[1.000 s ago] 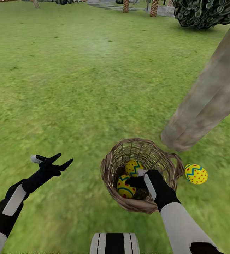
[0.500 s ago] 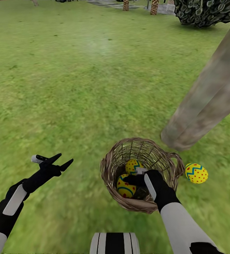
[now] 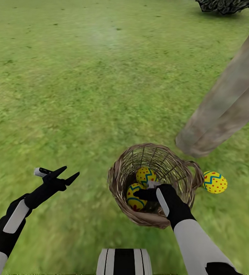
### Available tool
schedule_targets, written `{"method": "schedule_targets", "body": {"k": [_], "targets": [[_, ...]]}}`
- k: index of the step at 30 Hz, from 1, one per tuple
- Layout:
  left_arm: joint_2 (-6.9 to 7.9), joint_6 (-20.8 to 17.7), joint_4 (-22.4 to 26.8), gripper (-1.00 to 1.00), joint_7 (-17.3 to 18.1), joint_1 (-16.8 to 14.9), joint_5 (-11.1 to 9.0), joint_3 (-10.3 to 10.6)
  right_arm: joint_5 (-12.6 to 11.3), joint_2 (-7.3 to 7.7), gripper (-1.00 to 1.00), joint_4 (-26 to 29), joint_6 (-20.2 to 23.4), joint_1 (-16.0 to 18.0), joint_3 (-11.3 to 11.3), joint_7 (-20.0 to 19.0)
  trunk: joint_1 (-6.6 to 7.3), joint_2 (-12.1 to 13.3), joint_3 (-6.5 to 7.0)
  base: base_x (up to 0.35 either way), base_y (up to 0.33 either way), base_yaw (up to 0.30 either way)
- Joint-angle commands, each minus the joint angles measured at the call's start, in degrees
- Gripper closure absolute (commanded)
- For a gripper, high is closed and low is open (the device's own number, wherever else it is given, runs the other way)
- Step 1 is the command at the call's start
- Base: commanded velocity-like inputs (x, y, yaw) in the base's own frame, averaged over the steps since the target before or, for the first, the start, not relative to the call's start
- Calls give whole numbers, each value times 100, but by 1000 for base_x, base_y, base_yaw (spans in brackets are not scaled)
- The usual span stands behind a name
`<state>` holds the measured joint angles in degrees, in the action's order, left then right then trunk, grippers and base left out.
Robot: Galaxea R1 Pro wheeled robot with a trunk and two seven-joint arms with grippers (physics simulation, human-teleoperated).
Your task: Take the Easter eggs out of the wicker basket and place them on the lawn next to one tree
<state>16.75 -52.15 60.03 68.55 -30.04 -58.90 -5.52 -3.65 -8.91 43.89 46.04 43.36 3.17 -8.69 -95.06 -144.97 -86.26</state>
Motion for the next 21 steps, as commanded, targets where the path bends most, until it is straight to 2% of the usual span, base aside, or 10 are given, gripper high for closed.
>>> {"method": "schedule_targets", "body": {"k": [1, 10, 12, 13, 21], "targets": [[3, -40, 0, -100, 1, -2, -25, 1, -21, -6, -100, 6, 28, 1, 26, -9, -1, -3, -26, 0, 0, 0], [1, -40, 0, -100, 1, -2, -25, 1, -30, -15, -100, -20, 37, -3, -8, -2, -24, -15, -226, 0, 0, 0], [1, -40, 0, -100, 1, -2, -25, -2, -30, -13, -100, -29, 37, -3, -8, -7, -24, -15, -226, 0, 0, 0], [3, -40, 0, -100, 1, -2, -25, -2, -30, -13, 100, -28, 37, -3, -7, -4, -24, -15, -226, 0, 0, 0], [-1, -40, 0, -100, -1, -2, -25, -2, -38, -6, 100, -29, 46, -3, -9, -18, -27, -16, -248, 0, 0, 0]]}}
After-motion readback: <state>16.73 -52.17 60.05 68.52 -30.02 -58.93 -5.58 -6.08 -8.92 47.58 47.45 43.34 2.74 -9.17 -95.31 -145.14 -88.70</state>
